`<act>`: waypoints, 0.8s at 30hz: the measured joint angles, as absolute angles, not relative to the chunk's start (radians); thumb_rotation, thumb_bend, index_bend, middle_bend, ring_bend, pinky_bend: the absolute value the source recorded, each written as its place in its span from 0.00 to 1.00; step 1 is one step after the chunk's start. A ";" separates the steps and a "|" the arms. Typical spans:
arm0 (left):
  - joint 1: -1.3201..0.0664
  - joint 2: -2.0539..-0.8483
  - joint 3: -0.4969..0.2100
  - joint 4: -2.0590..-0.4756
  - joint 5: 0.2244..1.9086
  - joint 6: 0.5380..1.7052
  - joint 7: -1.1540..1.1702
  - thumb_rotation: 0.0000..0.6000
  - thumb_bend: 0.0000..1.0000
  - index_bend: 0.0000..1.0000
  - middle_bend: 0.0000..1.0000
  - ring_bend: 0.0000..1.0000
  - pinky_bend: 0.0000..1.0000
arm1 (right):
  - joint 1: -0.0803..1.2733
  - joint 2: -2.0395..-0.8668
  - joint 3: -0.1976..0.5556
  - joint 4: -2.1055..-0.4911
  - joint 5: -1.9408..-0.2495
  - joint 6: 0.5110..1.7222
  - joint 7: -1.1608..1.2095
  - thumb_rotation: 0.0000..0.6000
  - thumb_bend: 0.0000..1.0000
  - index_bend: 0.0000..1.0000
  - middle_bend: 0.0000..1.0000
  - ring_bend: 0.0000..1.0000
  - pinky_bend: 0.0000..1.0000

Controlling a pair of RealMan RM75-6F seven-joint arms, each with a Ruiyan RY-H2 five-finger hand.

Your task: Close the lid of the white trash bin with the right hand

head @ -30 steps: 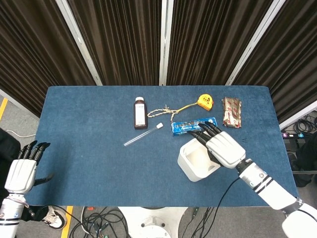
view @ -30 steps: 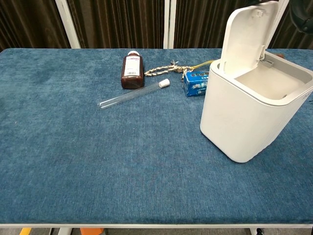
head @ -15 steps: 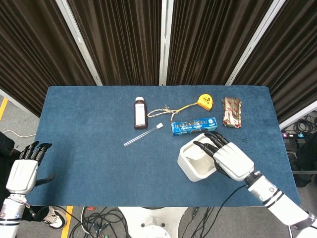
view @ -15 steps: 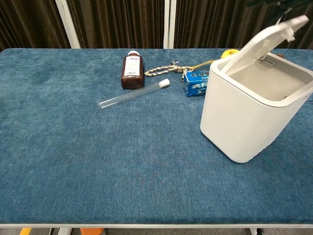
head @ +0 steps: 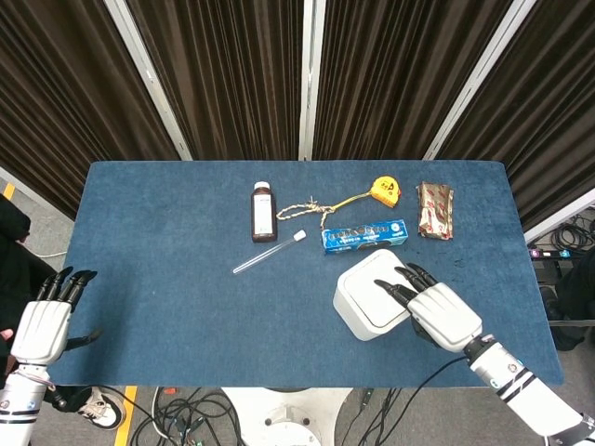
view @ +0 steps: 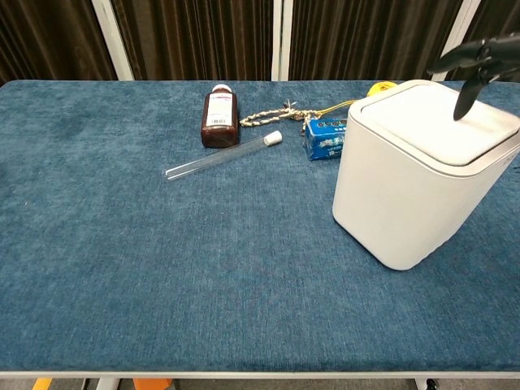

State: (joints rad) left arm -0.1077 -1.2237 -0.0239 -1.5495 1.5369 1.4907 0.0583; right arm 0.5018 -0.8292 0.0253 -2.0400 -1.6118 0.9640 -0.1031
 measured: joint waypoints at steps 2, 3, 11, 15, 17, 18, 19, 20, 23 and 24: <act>-0.108 -1.225 -0.024 -1.548 1.537 1.490 0.058 1.00 0.00 0.15 0.16 0.06 0.14 | 0.503 -0.840 0.021 -2.030 -1.608 0.956 -0.104 1.00 1.00 0.00 0.27 0.00 0.00; -0.108 -1.225 -0.023 -1.548 1.537 1.490 0.057 1.00 0.00 0.15 0.16 0.06 0.14 | 0.503 -0.846 0.018 -2.023 -1.606 0.952 -0.107 1.00 1.00 0.00 0.27 0.00 0.00; -0.107 -1.224 -0.025 -1.549 1.537 1.494 0.057 1.00 0.00 0.15 0.16 0.06 0.14 | 0.499 -0.882 0.000 -1.993 -1.589 0.937 -0.123 1.00 1.00 0.00 0.27 0.00 0.00; -0.107 -1.223 -0.026 -1.550 1.536 1.493 0.058 1.00 0.00 0.15 0.16 0.06 0.14 | 0.493 -0.885 0.003 -1.991 -1.596 0.963 -0.116 1.00 1.00 0.00 0.26 0.00 0.00; -0.106 -1.223 -0.026 -1.550 1.535 1.495 0.056 1.00 0.00 0.15 0.16 0.06 0.14 | 0.484 -0.883 0.006 -1.989 -1.609 0.994 -0.104 1.00 1.00 0.00 0.25 0.00 0.00; -0.105 -1.223 -0.026 -1.550 1.535 1.497 0.054 1.00 0.00 0.15 0.16 0.06 0.14 | 0.476 -0.882 0.008 -1.986 -1.621 1.023 -0.094 1.00 1.00 0.00 0.25 0.00 0.00; -0.105 -1.223 -0.026 -1.550 1.535 1.498 0.053 1.00 0.00 0.15 0.16 0.06 0.14 | 0.468 -0.881 0.010 -1.982 -1.629 1.048 -0.086 1.00 1.00 0.00 0.23 0.00 0.00; -0.104 -1.223 -0.026 -1.549 1.535 1.499 0.051 1.00 0.00 0.15 0.16 0.06 0.14 | 0.459 -0.880 0.011 -1.977 -1.638 1.077 -0.077 1.00 1.00 0.00 0.22 0.00 0.00; -0.102 -1.223 -0.024 -1.547 1.538 1.500 0.049 1.00 0.00 0.15 0.16 0.06 0.14 | 0.414 -0.875 0.014 -1.947 -1.655 1.187 -0.036 1.00 1.00 0.00 0.20 0.00 0.00; -0.103 -1.223 -0.024 -1.547 1.539 1.500 0.049 1.00 0.00 0.15 0.16 0.06 0.14 | 0.389 -0.873 0.013 -1.927 -1.656 1.232 -0.012 1.00 1.00 0.00 0.20 0.00 0.00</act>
State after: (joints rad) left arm -0.1030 -1.2226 -0.0239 -1.5469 1.5389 1.4995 0.0492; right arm 0.3895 -0.8728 0.0130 -1.9267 -1.6563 1.2321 -0.0118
